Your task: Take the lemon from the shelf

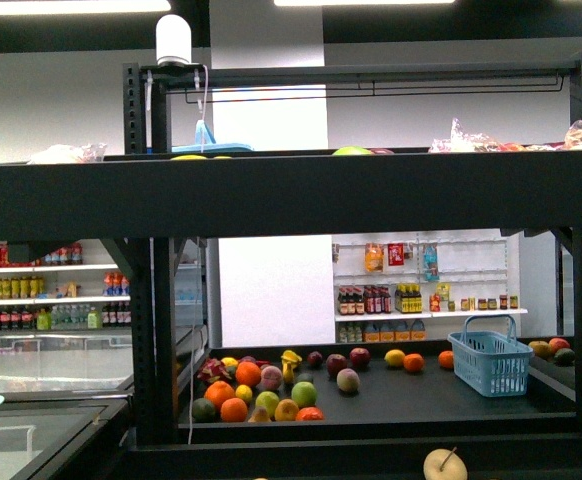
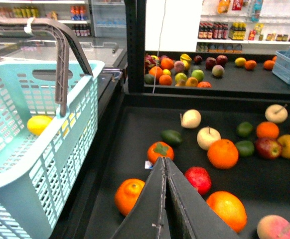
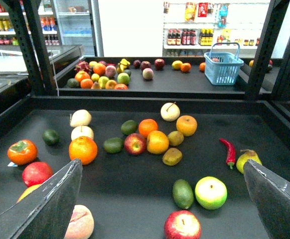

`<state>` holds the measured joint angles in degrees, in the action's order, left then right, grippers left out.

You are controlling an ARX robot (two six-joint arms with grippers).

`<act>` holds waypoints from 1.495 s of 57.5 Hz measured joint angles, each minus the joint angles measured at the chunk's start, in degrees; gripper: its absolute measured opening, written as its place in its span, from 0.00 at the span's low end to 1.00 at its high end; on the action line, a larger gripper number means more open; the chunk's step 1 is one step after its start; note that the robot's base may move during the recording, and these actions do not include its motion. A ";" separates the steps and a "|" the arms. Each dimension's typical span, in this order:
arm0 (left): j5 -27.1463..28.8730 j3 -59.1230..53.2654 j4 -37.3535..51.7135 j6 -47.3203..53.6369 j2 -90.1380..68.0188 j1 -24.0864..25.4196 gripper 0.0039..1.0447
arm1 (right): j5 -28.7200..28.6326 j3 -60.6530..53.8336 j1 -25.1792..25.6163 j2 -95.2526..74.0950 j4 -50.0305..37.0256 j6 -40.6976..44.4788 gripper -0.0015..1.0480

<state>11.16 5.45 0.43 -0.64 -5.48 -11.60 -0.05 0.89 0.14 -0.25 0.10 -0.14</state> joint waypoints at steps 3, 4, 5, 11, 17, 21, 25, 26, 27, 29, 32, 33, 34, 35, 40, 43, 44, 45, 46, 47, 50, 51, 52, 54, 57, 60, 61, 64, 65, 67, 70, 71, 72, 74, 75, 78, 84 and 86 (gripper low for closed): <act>-1.77 -0.61 -0.11 0.00 0.68 1.68 0.02 | -0.13 0.00 0.00 0.00 0.00 0.00 0.93; -2.73 -0.79 -0.20 0.00 0.90 2.32 0.02 | -0.11 0.00 0.00 0.00 0.00 0.00 0.93; -4.90 -0.94 -0.50 0.00 1.18 3.56 0.02 | -0.07 0.00 0.00 0.00 0.00 -0.02 0.93; -10.16 -1.75 -0.68 0.04 2.10 10.56 0.02 | -0.09 0.00 0.00 0.02 0.00 0.00 0.93; -11.06 -2.12 -0.66 0.07 2.58 11.15 0.02 | -0.09 0.00 0.00 0.00 0.00 0.00 0.93; -11.04 -2.58 -0.66 0.07 2.97 11.26 0.02 | -0.11 0.00 0.00 0.02 0.00 0.00 0.93; -11.08 -4.24 -0.61 0.07 4.70 11.30 0.02 | -0.11 0.00 0.00 0.02 0.00 0.00 0.93; -11.08 -4.61 -0.59 0.07 4.87 11.30 0.02 | -0.11 0.00 0.00 0.02 0.00 0.00 0.93; -11.13 -4.68 -0.66 0.07 4.90 11.30 0.02 | -0.09 0.00 0.00 0.02 0.00 0.00 0.93; -11.13 -4.68 -0.63 0.07 4.90 11.30 0.02 | -0.11 0.00 0.00 0.02 0.00 0.00 0.93; -11.10 -4.68 -0.63 0.09 5.14 11.30 0.02 | -0.11 0.00 0.00 0.02 0.00 0.00 0.93; -11.13 -4.68 -0.63 0.09 5.14 11.30 0.02 | -0.11 0.00 0.00 0.02 0.00 0.00 0.93; -11.13 -4.68 -0.63 0.09 5.14 11.30 0.02 | -0.11 0.00 0.00 0.02 0.00 0.00 0.93; -11.13 -4.68 -0.63 0.09 5.14 11.30 0.02 | -0.13 0.00 0.00 0.02 0.00 0.00 0.93; -11.13 -4.68 -0.63 0.09 5.16 11.30 0.02 | -0.11 0.00 0.00 0.02 0.00 0.00 0.93; -11.13 -4.68 -0.63 0.09 5.16 11.30 0.02 | -0.11 0.00 0.00 0.02 0.00 0.00 0.93; -11.13 -4.68 -0.63 0.09 5.16 11.30 0.02 | -0.11 0.00 0.00 0.00 0.00 0.00 0.93; -11.13 -4.68 -0.63 0.09 5.16 11.30 0.02 | -0.11 0.00 0.00 0.02 0.00 0.00 0.93; -11.13 -4.68 -0.63 0.02 5.16 11.30 0.03 | -0.11 0.00 0.00 0.02 0.00 0.00 0.93; -11.13 -4.68 -0.63 0.04 5.16 11.30 0.04 | -0.13 0.00 0.00 0.02 0.00 0.00 0.93; -11.13 -4.68 -0.63 0.07 5.16 11.30 0.15 | -0.13 0.00 0.00 0.02 0.00 0.00 0.93; -11.13 -4.68 -0.63 0.07 5.16 11.30 0.20 | -0.11 0.00 0.00 0.02 0.00 0.00 0.93; -11.13 -4.68 -0.63 0.07 5.16 11.30 0.23 | -0.13 0.00 0.00 0.02 0.00 0.00 0.93; -11.13 -4.68 -0.63 0.07 5.16 11.30 0.30 | -0.11 0.00 0.00 0.02 0.00 0.00 0.93; -11.13 -4.68 -0.63 0.07 5.16 11.30 0.39 | -0.13 0.00 0.00 0.02 0.00 0.00 0.93; -11.13 -4.68 -0.63 0.07 5.16 11.30 0.49 | -0.11 0.00 0.00 0.02 0.00 0.00 0.93; -11.13 -4.68 -0.63 0.07 5.16 11.30 0.52 | -0.11 0.00 0.00 0.02 0.00 0.00 0.93; -11.13 -4.68 -0.63 0.07 5.16 11.30 0.61 | -0.11 0.00 0.00 0.02 0.00 0.00 0.93; -11.13 -4.68 -0.63 0.07 5.16 11.30 0.64 | -0.11 0.00 0.00 0.02 0.00 0.00 0.93; -11.13 -4.68 -0.63 0.07 5.16 11.30 0.71 | -0.11 0.00 0.00 0.02 0.00 0.00 0.93; -11.13 -4.68 -0.63 0.07 5.16 11.30 0.83 | -0.11 0.00 0.00 0.02 0.00 0.00 0.93; -11.13 -4.68 -0.63 0.07 5.16 11.30 0.86 | -0.13 0.00 0.00 0.02 0.00 0.00 0.93; -11.15 -4.68 -0.63 0.07 5.16 11.30 0.90 | -0.11 0.00 0.00 0.02 0.00 0.00 0.93; -11.13 -4.68 -0.63 0.17 5.16 11.30 0.94 | -0.13 0.00 0.00 0.02 0.00 0.00 0.93; -11.13 -4.68 -0.63 0.17 5.16 11.30 0.94 | -0.11 0.00 0.00 0.02 0.00 0.00 0.93; -11.13 -4.68 -0.63 0.17 5.16 11.30 0.92 | -0.13 -0.02 0.00 0.02 0.00 0.00 0.93; -11.13 -4.68 -0.63 0.17 5.16 11.30 0.93 | -0.13 0.00 0.00 0.02 0.00 0.00 0.93; -11.13 -4.68 -0.63 0.17 5.16 11.30 0.93 | -0.11 0.00 0.00 0.02 0.00 0.00 0.93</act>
<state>0.03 0.78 -0.21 -0.47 -0.32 -0.30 -0.16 0.89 0.14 -0.23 0.10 -0.14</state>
